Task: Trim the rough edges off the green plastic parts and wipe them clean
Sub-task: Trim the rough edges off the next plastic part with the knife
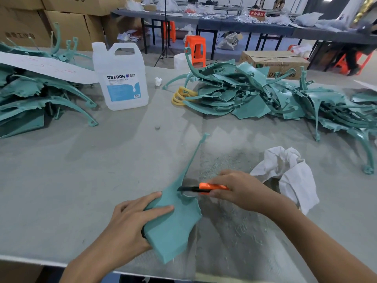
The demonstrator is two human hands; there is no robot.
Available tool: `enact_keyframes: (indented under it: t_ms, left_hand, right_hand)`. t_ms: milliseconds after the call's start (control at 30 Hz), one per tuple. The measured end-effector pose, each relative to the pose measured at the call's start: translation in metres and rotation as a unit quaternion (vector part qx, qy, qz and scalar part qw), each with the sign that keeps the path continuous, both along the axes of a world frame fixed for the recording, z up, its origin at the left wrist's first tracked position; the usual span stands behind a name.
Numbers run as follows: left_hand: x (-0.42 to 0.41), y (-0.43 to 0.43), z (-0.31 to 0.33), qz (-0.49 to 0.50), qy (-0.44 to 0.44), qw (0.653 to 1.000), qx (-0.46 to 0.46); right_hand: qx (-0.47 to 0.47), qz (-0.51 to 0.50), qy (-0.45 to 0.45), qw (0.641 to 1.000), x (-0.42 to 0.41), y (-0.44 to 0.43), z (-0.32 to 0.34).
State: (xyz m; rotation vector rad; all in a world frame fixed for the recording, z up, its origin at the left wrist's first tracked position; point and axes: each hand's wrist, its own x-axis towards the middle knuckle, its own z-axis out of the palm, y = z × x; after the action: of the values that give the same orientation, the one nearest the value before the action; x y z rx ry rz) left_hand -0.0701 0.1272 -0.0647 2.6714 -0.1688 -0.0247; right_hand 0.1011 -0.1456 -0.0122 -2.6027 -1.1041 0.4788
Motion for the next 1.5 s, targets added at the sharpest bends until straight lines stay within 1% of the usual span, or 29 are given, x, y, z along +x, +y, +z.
enact_keyframes:
  t_ms: [67,200,267,333,467,567,633,767,1133,1267,1400,1500]
  left_hand:
    - [0.0,-0.002,0.0,0.007,-0.005,1.0,-0.004]
    - [-0.005,-0.013,0.001,0.024,-0.014,1.0,0.012]
    - [-0.007,-0.024,0.0,0.033,-0.016,0.999,0.024]
    - [-0.008,-0.034,0.002,0.039,-0.004,0.999,0.014]
    - [-0.008,-0.052,0.003,0.031,0.056,0.998,-0.024]
    - [-0.008,-0.064,0.002,0.068,0.048,0.996,-0.033]
    - [-0.007,-0.07,0.001,0.097,0.035,0.994,-0.04]
    - [-0.006,-0.076,-0.003,0.115,0.032,0.992,-0.052]
    - [-0.008,-0.076,-0.005,0.131,0.03,0.989,-0.066]
    - [-0.008,-0.076,-0.004,0.134,0.033,0.989,-0.06]
    - [-0.007,-0.075,-0.002,0.133,0.032,0.988,-0.071]
    - [-0.003,-0.07,0.002,0.134,0.003,0.988,-0.072]
  right_hand:
    - [-0.001,-0.024,-0.039,0.999,-0.005,-0.002,0.0]
    - [0.07,-0.07,-0.044,0.994,-0.026,-0.007,0.001]
    - [0.085,-0.104,-0.056,0.989,-0.038,-0.012,0.002]
    - [0.078,-0.141,-0.075,0.984,-0.051,-0.016,0.001]
    - [0.011,-0.18,-0.095,0.979,-0.073,-0.018,-0.006]
    - [-0.015,-0.189,-0.094,0.977,-0.082,-0.017,-0.012]
    - [-0.012,-0.192,-0.087,0.977,-0.086,-0.014,-0.014]
    - [-0.016,-0.202,-0.084,0.976,-0.09,-0.008,-0.016]
    - [-0.029,-0.228,-0.123,0.965,-0.09,-0.013,-0.011]
    - [-0.009,-0.215,-0.101,0.971,-0.092,-0.019,-0.009]
    - [0.005,-0.24,-0.1,0.966,-0.087,-0.03,-0.01]
    - [0.011,-0.242,-0.094,0.966,-0.084,-0.033,-0.01]
